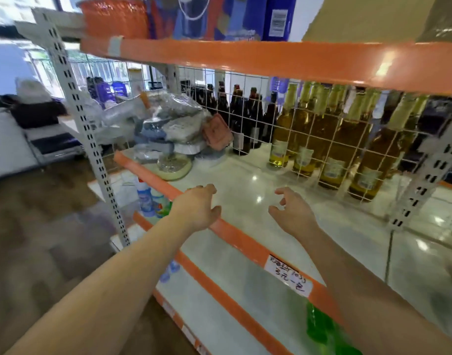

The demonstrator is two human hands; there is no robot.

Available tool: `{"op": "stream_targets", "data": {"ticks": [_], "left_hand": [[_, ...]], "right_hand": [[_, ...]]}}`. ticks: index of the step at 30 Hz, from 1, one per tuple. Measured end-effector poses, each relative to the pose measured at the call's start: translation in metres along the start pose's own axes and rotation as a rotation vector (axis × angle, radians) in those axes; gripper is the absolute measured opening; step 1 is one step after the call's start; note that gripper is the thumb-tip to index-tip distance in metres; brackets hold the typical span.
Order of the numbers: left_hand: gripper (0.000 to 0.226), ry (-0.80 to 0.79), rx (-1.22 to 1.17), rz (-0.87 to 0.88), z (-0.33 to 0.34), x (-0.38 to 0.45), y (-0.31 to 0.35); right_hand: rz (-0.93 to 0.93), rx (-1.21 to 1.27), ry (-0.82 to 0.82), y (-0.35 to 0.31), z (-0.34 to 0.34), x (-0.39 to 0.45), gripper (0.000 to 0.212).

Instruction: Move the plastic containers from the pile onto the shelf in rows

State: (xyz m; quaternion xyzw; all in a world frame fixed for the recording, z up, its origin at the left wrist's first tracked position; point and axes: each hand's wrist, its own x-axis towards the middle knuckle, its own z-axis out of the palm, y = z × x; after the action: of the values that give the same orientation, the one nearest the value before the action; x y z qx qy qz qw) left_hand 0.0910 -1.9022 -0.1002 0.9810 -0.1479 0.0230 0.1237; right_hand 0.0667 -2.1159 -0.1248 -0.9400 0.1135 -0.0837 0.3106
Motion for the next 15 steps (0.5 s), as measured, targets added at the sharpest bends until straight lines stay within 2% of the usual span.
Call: {"op": "stream_targets", "data": {"ticks": [10,15], "left_hand": [[0.049,0.117,0.047,-0.209,-0.02,0.086,-0.091],[0.049,0.203,-0.03,-0.236,-0.034,0.13,-0.134]], "right_hand": [[-0.093,0.036,-0.068,-0.062,0.063,0.108,0.048],[-0.128,0.091,-0.053,-0.092,0.092,0.152,0.055]]}}
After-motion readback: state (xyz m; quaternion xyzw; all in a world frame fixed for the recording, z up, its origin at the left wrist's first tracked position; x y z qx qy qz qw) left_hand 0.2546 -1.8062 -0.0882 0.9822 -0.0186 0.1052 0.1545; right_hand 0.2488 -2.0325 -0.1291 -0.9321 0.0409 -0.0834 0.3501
